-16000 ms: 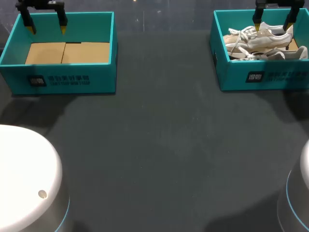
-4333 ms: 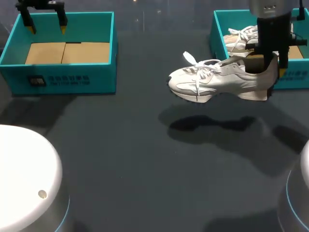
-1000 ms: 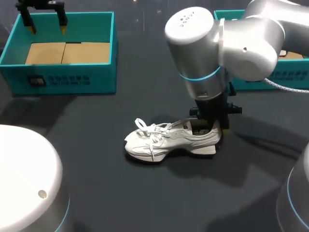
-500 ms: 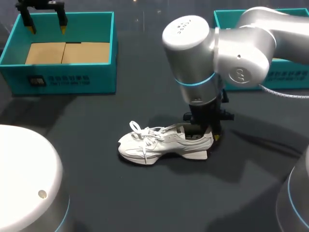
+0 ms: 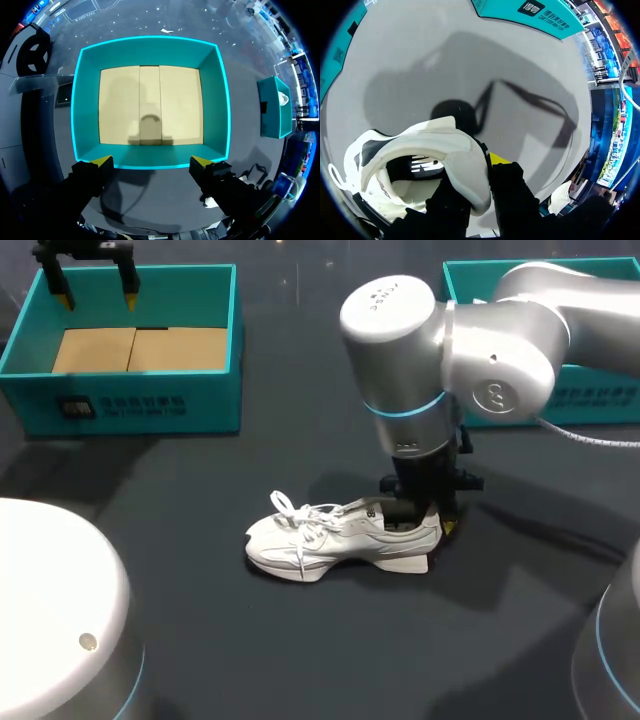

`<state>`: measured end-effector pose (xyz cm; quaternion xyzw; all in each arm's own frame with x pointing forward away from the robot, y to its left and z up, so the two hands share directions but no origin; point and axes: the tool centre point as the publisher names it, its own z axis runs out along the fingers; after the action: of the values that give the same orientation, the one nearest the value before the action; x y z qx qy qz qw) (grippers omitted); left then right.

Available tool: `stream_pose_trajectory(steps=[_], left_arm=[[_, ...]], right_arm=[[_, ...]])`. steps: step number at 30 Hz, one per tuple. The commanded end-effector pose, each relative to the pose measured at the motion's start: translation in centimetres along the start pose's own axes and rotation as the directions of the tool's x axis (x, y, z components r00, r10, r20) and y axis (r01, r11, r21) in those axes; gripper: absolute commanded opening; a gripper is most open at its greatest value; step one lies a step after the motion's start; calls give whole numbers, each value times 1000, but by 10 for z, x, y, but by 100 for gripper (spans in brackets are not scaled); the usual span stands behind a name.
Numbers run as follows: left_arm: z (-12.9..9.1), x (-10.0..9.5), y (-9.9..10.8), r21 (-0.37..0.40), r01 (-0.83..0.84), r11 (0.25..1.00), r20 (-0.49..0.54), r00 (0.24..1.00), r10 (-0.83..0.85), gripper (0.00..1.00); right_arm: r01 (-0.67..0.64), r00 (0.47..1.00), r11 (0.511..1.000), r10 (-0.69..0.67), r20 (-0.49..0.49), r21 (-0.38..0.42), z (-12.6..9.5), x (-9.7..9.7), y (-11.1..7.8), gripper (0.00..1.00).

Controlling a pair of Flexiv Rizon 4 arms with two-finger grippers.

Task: Take the shoe out of the shoebox, open the shoe tongue, remove and reinsert the insole, then place the shoe into the shoebox

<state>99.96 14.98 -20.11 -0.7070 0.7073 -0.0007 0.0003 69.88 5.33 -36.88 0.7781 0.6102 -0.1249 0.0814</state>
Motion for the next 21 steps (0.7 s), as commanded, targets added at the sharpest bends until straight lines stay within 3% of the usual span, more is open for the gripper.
stream_pose_trajectory(steps=[1,4,5,8,12,18,21], left_arm=[[-1,0,0,-1,0,1000,0,1000,0,100],[-1,0,0,-1,0,1000,0,1000,0,100],[-1,0,0,-1,0,1000,0,1000,0,100],[-1,0,0,-1,0,1000,0,1000,0,100],[-1,0,0,-1,0,1000,0,1000,0,100],[-1,0,0,-1,0,1000,0,1000,0,100],[-1,0,0,-1,0,1000,0,1000,0,100]], right_arm=[[7,1000,1000,-7,-1,8,4,0,3,0],[19,1000,1000,-19,-5,14,7,-1,4,0],[25,1000,1000,-25,-6,15,7,-1,4,7],[34,999,999,-34,-12,16,6,-2,4,38],[44,998,999,-43,-35,16,-1,-5,2,100],[98,991,995,-96,-95,17,-21,-16,2,100],[169,972,985,-172,-162,-32,-40,-25,3,100]])
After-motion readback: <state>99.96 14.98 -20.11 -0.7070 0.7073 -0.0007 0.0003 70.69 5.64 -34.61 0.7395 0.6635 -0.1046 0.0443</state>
